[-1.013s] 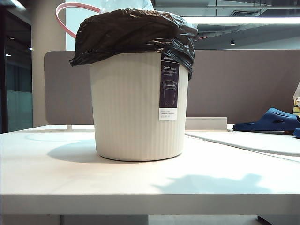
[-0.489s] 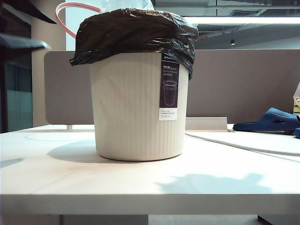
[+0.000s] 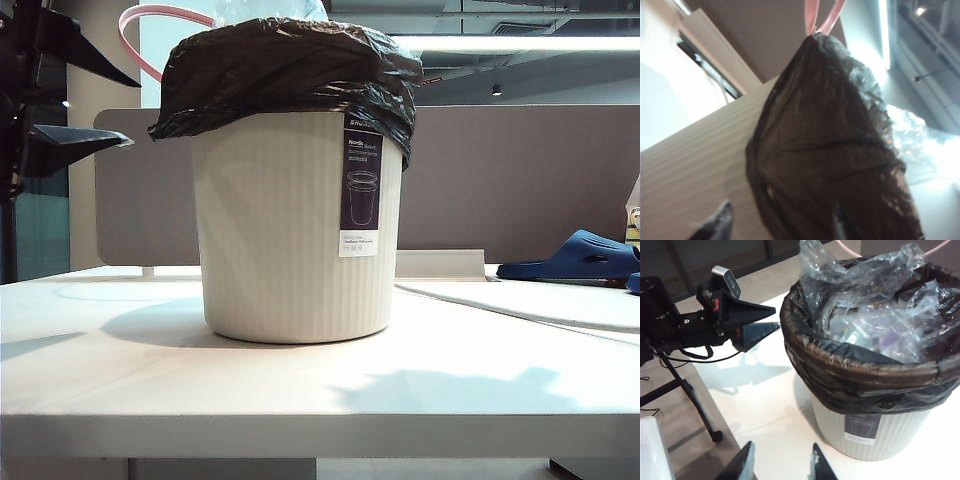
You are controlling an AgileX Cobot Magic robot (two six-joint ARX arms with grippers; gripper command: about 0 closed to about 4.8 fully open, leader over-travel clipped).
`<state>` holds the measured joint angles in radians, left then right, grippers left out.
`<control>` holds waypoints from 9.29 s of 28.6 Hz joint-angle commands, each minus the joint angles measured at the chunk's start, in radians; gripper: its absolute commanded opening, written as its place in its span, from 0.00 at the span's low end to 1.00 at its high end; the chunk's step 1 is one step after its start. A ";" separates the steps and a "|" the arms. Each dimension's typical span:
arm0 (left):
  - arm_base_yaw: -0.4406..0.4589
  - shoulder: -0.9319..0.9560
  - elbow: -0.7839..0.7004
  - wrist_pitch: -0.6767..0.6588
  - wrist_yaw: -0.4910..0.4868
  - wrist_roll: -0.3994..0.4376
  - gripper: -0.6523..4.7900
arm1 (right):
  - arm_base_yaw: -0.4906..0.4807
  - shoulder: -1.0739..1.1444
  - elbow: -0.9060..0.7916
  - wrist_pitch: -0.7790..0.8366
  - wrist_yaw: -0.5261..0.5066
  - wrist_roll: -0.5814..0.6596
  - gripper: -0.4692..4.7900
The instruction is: Open the ring lid of the trash can, pull out the black garbage bag inside, and place it on the table.
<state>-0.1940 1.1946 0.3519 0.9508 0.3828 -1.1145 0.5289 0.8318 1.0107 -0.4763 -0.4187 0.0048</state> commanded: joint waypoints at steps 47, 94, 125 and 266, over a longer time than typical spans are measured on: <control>-0.055 0.122 0.023 0.203 0.040 -0.035 0.70 | 0.002 0.079 0.003 0.093 -0.006 -0.005 0.36; -0.100 0.209 0.023 0.358 -0.007 -0.023 0.19 | 0.002 0.080 0.003 0.106 -0.006 0.007 0.36; -0.100 0.197 0.020 0.496 0.103 -0.180 0.11 | 0.002 0.080 0.003 0.106 -0.001 0.006 0.36; -0.312 0.072 0.181 0.322 0.049 0.067 0.11 | -0.160 0.811 -0.408 1.677 0.046 1.565 0.61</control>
<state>-0.5060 1.2694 0.5301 1.2591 0.4202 -1.0508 0.3676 1.6405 0.5983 1.1885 -0.3702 1.5734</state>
